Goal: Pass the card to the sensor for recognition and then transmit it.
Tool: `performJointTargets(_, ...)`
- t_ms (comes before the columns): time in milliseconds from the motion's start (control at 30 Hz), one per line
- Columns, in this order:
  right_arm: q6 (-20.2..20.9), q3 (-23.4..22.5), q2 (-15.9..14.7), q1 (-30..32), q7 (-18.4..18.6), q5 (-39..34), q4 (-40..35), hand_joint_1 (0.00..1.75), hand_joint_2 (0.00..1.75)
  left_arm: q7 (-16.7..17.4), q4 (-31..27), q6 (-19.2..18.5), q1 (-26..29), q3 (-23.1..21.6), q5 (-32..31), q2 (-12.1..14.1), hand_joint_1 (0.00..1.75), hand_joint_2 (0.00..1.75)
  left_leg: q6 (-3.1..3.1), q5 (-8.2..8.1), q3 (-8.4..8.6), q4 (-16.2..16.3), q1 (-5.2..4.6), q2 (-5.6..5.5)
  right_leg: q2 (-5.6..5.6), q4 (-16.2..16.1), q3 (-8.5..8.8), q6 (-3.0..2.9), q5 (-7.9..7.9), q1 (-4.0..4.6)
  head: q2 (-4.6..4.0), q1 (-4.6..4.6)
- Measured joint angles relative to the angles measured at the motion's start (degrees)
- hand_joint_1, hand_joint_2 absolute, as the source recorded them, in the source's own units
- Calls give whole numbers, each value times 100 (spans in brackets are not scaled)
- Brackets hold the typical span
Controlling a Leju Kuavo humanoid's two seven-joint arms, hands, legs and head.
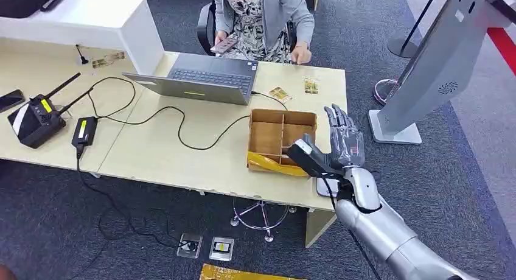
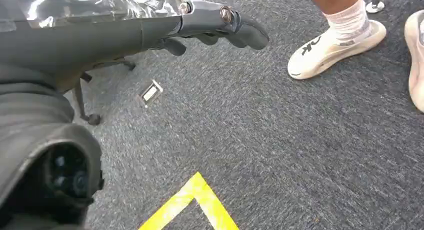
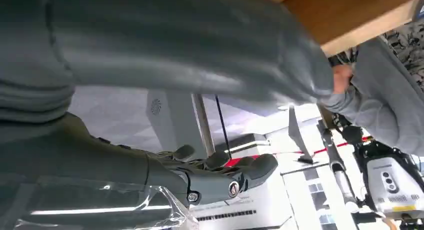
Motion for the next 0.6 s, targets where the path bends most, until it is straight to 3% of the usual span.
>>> performJointTargets(200,116,-140,-461,559,672,676,-1454,0,175,-135,0,57,5,0,151,-2,0,0,0,0,0,0,1,0,0,0,0,0,0,0,0,0)
performJointTargets(367,133,-179,-645,879,889,1054,-2249,0,175,-142,2,109,5,0,234,-28,0,0,0,0,0,-1,1,7,10,0,0,0,0,0,0,2)
performJointTargets(600,518,-183,-686,1331,1042,1431,-3079,0,175,9,2,203,4,0,205,-72,0,0,0,-1,0,-2,1,7,13,0,0,0,0,0,0,4)
